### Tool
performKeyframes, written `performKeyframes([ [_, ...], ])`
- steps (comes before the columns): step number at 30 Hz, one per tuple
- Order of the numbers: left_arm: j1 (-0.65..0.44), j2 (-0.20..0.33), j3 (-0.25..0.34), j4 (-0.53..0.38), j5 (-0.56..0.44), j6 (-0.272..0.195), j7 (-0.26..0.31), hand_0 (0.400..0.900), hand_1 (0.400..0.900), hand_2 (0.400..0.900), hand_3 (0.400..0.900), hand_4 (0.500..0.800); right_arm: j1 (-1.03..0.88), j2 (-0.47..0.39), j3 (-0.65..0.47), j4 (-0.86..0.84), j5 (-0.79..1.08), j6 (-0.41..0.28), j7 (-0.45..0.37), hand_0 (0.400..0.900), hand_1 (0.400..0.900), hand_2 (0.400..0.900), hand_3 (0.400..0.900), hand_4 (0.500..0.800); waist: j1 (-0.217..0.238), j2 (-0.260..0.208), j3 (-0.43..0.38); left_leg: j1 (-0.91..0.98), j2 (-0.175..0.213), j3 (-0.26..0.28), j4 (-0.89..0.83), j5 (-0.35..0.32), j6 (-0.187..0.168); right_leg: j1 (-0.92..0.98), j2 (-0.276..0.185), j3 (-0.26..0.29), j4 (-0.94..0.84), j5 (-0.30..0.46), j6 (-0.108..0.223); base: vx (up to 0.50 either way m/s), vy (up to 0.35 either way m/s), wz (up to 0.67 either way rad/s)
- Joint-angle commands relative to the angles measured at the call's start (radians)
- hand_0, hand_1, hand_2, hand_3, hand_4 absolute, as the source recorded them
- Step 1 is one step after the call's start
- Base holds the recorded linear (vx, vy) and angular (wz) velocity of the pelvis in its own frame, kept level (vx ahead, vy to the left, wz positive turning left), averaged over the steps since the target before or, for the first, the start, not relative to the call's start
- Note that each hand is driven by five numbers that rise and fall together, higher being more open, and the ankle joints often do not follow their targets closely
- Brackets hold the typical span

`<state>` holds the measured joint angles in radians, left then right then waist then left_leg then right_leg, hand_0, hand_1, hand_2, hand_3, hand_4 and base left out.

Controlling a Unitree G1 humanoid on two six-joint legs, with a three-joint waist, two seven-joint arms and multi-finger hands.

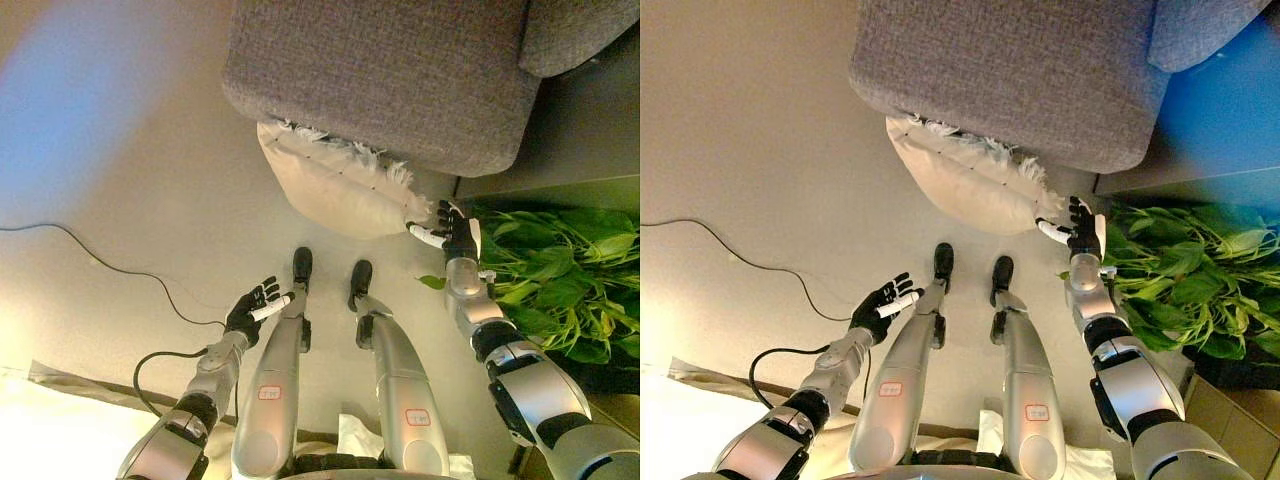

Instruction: Pick up the pillow and put it on the sofa.

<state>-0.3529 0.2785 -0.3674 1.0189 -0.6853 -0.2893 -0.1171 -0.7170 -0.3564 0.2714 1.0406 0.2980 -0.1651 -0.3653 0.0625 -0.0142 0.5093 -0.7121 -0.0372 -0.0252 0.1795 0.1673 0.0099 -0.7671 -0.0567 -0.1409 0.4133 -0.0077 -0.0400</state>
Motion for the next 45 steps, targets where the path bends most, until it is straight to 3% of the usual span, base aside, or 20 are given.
performKeyframes([
  [1, 0.027, -0.021, 0.004, -0.046, -0.049, -0.051, -0.006, 0.900, 0.900, 0.900, 0.900, 0.800, -0.009, -0.115, 0.015, -0.063, -0.025, -0.051, -0.036, 0.900, 0.900, 0.900, 0.900, 0.800, 0.011, 0.045, 0.011, -0.044, -0.048, -0.005, 0.119, -0.090, 0.014, -0.005, 0.013, 0.020, -0.081, 0.097, 0.061, 0.00, 0.024, 0.05],
  [20, 0.025, -0.048, -0.027, -0.089, -0.090, -0.091, 0.002, 0.900, 0.900, 0.900, 0.900, 0.800, -0.078, -0.119, 0.051, -0.020, -0.023, -0.048, -0.027, 0.900, 0.900, 0.900, 0.900, 0.800, 0.015, 0.087, 0.011, -0.150, -0.059, -0.004, 0.142, -0.079, 0.015, -0.114, 0.011, 0.030, -0.044, 0.096, 0.058, 0.00, 0.018, 0.01],
  [21, 0.025, -0.051, -0.028, -0.090, -0.090, -0.095, 0.006, 0.900, 0.900, 0.900, 0.900, 0.800, -0.081, -0.120, 0.054, -0.022, -0.028, -0.049, -0.029, 0.688, 0.688, 0.688, 0.688, 0.673, 0.015, 0.089, 0.011, -0.154, -0.060, -0.005, 0.141, -0.078, 0.015, -0.118, 0.011, 0.031, -0.043, 0.097, 0.057, 0.00, 0.000, 0.00],
  [22, 0.027, -0.052, -0.030, -0.092, -0.093, -0.099, 0.007, 0.900, 0.900, 0.900, 0.900, 0.800, -0.082, -0.121, 0.057, -0.026, -0.035, -0.055, -0.034, 0.400, 0.400, 0.400, 0.400, 0.500, 0.015, 0.091, 0.011, -0.158, -0.060, -0.005, 0.141, -0.077, 0.015, -0.122, 0.012, 0.032, -0.041, 0.096, 0.056, 0.00, 0.000, 0.00],
  [31, 0.036, -0.052, -0.029, -0.091, -0.103, -0.120, 0.004, 0.900, 0.900, 0.900, 0.900, 0.800, -0.081, -0.123, 0.064, -0.024, -0.044, -0.067, -0.033, 0.400, 0.400, 0.400, 0.400, 0.500, 0.014, 0.097, 0.011, -0.157, -0.065, -0.004, 0.144, -0.077, 0.015, -0.121, 0.016, 0.033, -0.040, 0.092, 0.052, 0.00, 0.002, 0.00],
  [45, 0.063, -0.035, -0.002, -0.082, -0.078, -0.099, 0.005, 0.900, 0.900, 0.900, 0.900, 0.800, -0.020, -0.106, 0.057, -0.108, -0.044, -0.109, -0.009, 0.400, 0.400, 0.400, 0.400, 0.500, -0.001, 0.064, 0.011, -0.016, -0.058, 0.007, 0.118, -0.105, 0.023, 0.010, 0.037, 0.044, -0.074, 0.086, 0.049, -0.01, 0.002, -0.07],
])
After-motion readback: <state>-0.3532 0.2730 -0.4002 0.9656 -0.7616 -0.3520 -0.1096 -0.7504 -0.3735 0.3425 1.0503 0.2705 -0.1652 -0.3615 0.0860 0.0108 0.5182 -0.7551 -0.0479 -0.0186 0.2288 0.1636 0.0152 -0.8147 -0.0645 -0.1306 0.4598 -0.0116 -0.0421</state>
